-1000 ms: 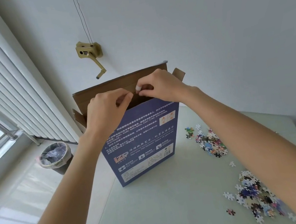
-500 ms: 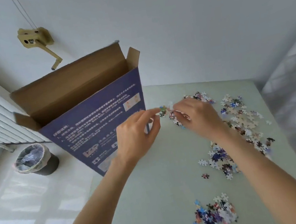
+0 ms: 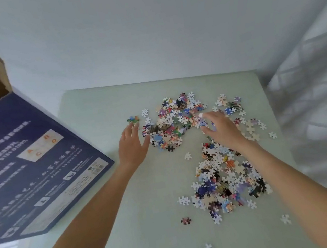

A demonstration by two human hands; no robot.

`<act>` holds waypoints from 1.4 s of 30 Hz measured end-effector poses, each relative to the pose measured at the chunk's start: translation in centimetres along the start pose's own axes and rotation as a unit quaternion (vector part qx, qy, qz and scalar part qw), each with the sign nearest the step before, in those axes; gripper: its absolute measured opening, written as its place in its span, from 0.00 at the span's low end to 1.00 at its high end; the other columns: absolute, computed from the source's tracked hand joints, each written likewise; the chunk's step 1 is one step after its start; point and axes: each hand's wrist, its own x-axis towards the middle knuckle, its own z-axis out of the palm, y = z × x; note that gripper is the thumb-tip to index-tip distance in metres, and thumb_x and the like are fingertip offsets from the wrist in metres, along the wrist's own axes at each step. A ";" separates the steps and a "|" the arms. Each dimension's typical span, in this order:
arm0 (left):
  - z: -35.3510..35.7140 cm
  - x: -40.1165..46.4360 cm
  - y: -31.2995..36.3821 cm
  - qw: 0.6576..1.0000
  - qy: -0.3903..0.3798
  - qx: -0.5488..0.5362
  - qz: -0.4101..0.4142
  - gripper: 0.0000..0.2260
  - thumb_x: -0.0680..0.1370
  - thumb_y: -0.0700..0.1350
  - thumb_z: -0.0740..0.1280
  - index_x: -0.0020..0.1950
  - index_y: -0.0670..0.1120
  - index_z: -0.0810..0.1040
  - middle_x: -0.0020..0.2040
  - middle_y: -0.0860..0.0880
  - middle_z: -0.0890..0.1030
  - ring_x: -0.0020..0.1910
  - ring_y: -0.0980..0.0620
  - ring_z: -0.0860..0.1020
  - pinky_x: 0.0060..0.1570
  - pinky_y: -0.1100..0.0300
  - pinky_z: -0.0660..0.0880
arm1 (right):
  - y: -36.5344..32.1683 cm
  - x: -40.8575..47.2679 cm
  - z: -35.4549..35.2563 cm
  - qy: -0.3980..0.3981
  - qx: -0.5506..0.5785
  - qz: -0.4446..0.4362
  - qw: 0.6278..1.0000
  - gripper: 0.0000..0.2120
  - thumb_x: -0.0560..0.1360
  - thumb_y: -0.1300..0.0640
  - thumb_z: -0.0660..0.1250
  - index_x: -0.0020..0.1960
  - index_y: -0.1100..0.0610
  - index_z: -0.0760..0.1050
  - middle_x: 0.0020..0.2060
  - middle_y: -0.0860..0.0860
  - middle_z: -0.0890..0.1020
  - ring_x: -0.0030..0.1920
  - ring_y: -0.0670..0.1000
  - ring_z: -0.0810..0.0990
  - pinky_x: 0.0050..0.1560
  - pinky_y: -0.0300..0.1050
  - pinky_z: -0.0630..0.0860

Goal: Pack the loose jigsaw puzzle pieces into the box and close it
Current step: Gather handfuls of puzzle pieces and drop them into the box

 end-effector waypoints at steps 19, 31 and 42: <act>7.9 10.7 -0.2 0.994 -0.055 0.031 0.086 0.33 0.77 0.64 0.39 0.77 0.48 0.48 0.77 0.51 0.49 0.75 0.57 0.44 0.73 0.58 0.40 | 5.3 17.6 8.1 -0.128 -0.178 -0.134 0.966 0.25 0.79 0.39 0.42 0.75 0.44 0.45 0.76 0.47 0.44 0.75 0.53 0.39 0.72 0.57 0.34; 7.6 -6.2 1.0 0.971 -0.136 -0.065 0.185 0.29 0.80 0.60 0.45 0.75 0.46 0.58 0.76 0.50 0.58 0.75 0.57 0.49 0.75 0.57 0.46 | 4.1 -2.6 10.1 -0.160 -0.065 -0.165 0.971 0.25 0.79 0.42 0.43 0.72 0.50 0.62 0.75 0.47 0.49 0.75 0.46 0.40 0.74 0.47 0.37; 5.3 -13.8 3.2 0.963 -0.148 -0.105 0.200 0.21 0.79 0.56 0.51 0.61 0.48 0.76 0.53 0.52 0.82 0.53 0.55 0.78 0.56 0.61 0.70 | 2.1 -12.0 6.8 -0.172 0.074 -0.085 0.979 0.14 0.78 0.57 0.62 0.62 0.56 0.75 0.62 0.48 0.76 0.51 0.30 0.72 0.60 0.36 0.69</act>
